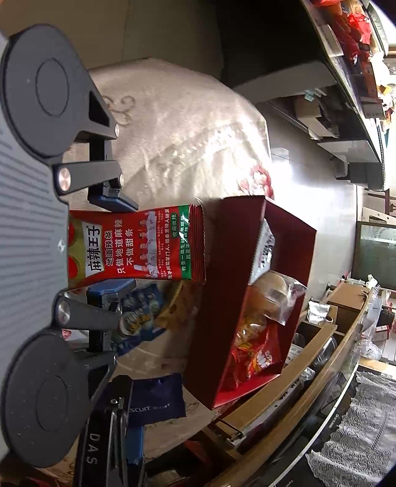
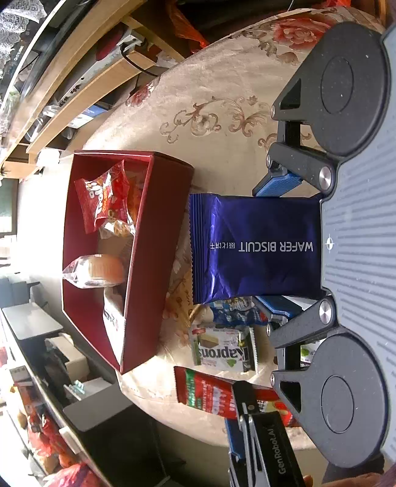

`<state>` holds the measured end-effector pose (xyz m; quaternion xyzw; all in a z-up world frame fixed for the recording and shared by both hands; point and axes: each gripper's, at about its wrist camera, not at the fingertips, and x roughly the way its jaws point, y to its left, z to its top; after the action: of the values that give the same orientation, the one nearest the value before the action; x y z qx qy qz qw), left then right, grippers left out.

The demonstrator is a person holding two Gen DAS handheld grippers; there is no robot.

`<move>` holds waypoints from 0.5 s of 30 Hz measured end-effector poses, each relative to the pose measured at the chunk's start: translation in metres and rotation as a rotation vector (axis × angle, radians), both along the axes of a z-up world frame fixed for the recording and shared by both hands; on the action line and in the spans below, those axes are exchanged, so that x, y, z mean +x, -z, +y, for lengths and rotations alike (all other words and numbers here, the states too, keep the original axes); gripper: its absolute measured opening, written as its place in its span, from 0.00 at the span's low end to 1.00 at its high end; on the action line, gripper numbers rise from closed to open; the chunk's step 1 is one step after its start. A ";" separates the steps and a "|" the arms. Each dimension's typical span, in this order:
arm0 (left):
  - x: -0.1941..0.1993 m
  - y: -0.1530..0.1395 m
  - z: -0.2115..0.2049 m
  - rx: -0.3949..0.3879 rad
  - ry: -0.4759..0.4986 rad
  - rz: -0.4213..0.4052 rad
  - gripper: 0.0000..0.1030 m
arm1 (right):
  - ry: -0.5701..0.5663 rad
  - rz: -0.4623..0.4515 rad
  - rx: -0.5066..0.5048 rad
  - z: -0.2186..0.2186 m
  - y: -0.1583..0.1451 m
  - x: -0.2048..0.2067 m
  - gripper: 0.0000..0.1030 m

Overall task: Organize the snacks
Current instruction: 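Carry the red spicy pack with left tool while right tool carries the wafer pack to the box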

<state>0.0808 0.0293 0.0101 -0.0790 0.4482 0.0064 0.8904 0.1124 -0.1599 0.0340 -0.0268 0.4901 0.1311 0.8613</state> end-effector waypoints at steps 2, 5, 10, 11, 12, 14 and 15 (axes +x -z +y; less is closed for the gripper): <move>0.003 -0.001 -0.001 0.001 0.006 -0.003 0.43 | 0.009 -0.003 0.000 -0.001 0.000 0.002 0.70; 0.008 -0.006 -0.004 0.002 0.017 -0.013 0.43 | 0.024 -0.009 0.004 -0.003 -0.001 0.005 0.70; 0.014 -0.009 -0.008 0.008 0.025 -0.025 0.43 | 0.045 -0.021 0.016 -0.006 -0.005 0.010 0.71; 0.015 -0.009 -0.008 0.005 0.027 -0.025 0.43 | 0.047 -0.024 0.018 -0.006 -0.006 0.010 0.70; 0.017 -0.010 -0.009 0.004 0.028 -0.025 0.43 | 0.050 -0.028 0.019 -0.006 -0.006 0.011 0.70; 0.019 -0.011 -0.011 0.006 0.036 -0.030 0.43 | 0.053 -0.037 0.023 -0.006 -0.008 0.012 0.70; 0.020 -0.012 -0.012 0.008 0.040 -0.034 0.43 | 0.055 -0.040 0.026 -0.006 -0.009 0.013 0.70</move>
<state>0.1004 0.0177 0.0223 -0.0665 0.4343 -0.0107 0.8982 0.1256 -0.1661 0.0432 -0.0050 0.4716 0.1132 0.8745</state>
